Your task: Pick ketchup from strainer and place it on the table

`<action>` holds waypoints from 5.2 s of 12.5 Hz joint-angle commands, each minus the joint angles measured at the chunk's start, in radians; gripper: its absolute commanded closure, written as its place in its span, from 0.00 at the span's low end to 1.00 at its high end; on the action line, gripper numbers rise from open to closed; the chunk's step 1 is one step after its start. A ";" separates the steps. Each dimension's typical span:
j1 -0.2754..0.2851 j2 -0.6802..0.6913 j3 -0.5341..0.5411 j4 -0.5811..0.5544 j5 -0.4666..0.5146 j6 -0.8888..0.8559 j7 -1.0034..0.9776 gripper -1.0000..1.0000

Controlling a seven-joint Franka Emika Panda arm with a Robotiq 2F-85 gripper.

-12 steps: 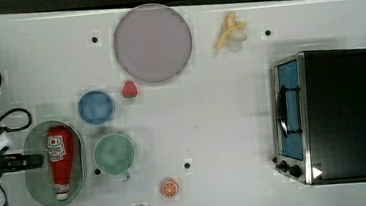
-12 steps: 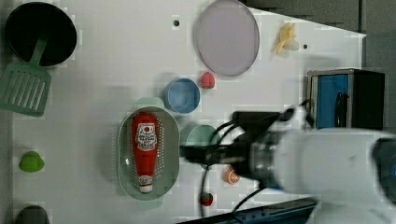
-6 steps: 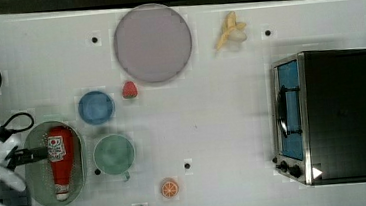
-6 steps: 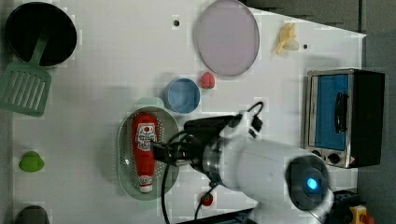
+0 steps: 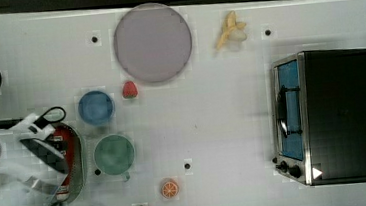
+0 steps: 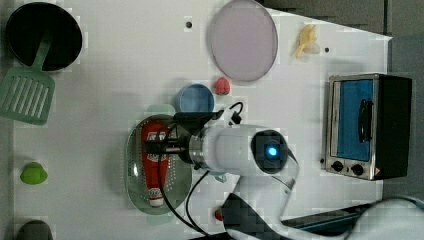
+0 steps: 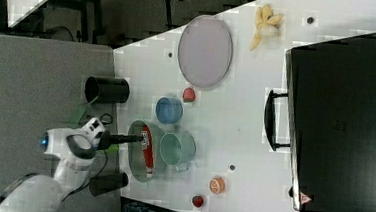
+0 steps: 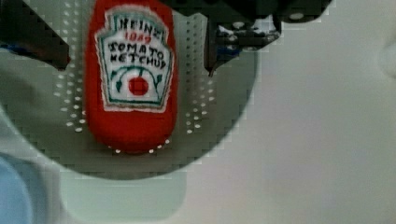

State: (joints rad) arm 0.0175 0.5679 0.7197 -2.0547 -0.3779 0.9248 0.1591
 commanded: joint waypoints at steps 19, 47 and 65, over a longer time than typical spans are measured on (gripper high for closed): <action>-0.117 -0.266 0.117 -0.011 0.165 -0.106 0.136 0.41; -0.473 -0.215 -0.352 -0.145 0.352 -0.098 -0.607 0.41; -0.468 -0.528 -0.343 0.284 0.369 -0.641 -0.213 0.00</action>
State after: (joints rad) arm -0.4641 0.0084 0.3643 -1.7695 -0.0125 0.3206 -0.1561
